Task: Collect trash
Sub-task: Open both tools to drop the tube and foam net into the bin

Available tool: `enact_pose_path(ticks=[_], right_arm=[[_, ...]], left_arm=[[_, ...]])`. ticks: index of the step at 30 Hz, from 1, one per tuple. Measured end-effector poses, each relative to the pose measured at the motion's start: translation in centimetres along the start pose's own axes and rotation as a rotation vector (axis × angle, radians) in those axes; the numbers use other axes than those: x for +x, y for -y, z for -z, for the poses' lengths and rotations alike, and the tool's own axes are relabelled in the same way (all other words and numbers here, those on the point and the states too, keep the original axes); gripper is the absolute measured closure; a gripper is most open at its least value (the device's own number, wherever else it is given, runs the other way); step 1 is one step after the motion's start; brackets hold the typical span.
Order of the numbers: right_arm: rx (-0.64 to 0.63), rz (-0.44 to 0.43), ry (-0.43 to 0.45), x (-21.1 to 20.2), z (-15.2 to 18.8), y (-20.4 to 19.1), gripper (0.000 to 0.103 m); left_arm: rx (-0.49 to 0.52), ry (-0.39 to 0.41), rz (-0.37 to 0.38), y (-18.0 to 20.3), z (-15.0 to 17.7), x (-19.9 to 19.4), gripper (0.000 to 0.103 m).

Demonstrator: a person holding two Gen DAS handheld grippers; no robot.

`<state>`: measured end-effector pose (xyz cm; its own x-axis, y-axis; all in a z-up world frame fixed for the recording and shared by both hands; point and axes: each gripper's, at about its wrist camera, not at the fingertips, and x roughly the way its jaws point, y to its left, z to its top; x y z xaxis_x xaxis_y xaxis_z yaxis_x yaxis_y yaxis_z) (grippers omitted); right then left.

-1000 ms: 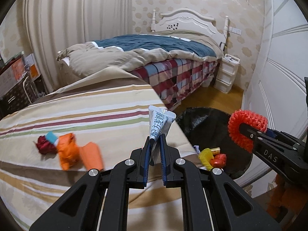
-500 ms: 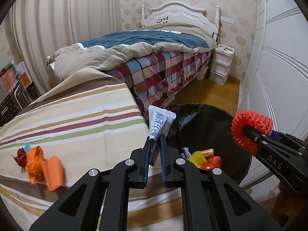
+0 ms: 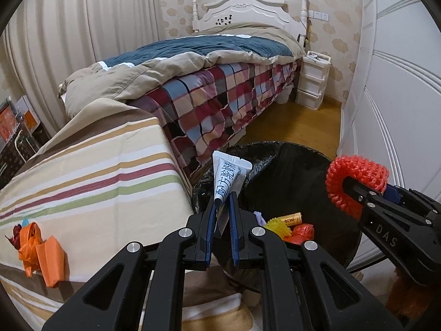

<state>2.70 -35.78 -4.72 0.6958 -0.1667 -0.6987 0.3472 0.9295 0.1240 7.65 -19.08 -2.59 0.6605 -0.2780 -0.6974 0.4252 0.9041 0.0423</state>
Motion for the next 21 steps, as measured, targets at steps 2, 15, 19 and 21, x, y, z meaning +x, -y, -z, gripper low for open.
enact_pose_path(ticks=[2,15,19,21], right_arm=[[-0.001,0.002,-0.005,0.3,-0.1,0.1,0.068],[-0.013,0.033,0.001,0.6,0.0,-0.1,0.045],[-0.016,0.039,0.006,0.4,0.0,-0.2,0.040],[-0.017,0.040,0.009,0.2,0.0,-0.3,0.038]], left_arm=[[0.003,-0.009,0.002,0.1,0.0,0.2,0.091],[-0.033,-0.006,-0.011,-0.5,0.1,-0.2,0.042],[-0.048,-0.003,-0.016,-0.9,0.1,-0.5,0.033],[-0.054,-0.003,-0.017,-1.1,0.2,-0.6,0.033]])
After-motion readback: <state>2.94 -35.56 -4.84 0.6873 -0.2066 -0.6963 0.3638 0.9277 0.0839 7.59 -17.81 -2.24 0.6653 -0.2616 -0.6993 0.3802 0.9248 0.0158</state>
